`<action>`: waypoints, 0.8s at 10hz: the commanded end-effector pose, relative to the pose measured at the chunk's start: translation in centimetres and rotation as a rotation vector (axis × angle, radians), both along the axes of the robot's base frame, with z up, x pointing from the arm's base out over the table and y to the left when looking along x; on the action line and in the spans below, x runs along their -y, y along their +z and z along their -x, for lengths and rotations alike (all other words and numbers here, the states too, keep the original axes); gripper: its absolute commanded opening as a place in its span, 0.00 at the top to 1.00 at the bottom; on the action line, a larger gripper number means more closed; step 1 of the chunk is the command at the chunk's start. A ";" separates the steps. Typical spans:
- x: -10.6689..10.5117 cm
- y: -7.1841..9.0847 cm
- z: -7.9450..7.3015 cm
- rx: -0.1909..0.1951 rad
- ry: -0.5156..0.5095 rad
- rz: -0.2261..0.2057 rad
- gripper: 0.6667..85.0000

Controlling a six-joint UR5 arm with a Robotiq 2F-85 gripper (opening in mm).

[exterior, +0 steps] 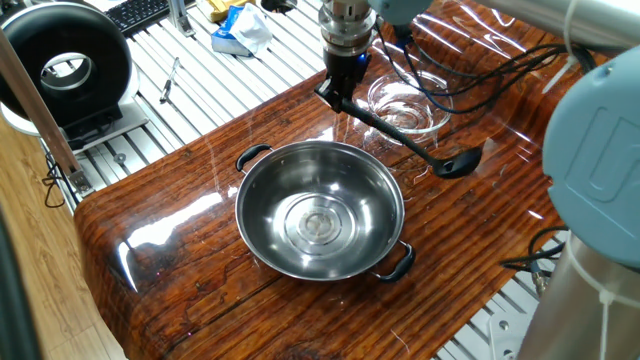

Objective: Scoop water with a large spoon from one bowl to another

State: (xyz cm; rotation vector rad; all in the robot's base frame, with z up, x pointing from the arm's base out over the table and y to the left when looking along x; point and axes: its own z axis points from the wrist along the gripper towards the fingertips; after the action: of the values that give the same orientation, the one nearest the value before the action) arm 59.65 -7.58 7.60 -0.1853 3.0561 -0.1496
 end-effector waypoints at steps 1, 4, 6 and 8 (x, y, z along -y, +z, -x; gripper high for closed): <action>-1.5 0.7 0.8 0.012 -0.034 -0.039 1.00; -1.2 0.9 0.8 0.017 -0.027 -0.034 1.00; -1.3 0.8 0.4 0.012 0.023 -0.058 1.00; -3.1 0.8 0.0 0.025 0.051 -0.126 1.00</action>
State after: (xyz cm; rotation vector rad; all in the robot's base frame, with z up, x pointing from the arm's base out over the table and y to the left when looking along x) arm 59.17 -6.07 8.21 -0.2110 3.0427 -0.0645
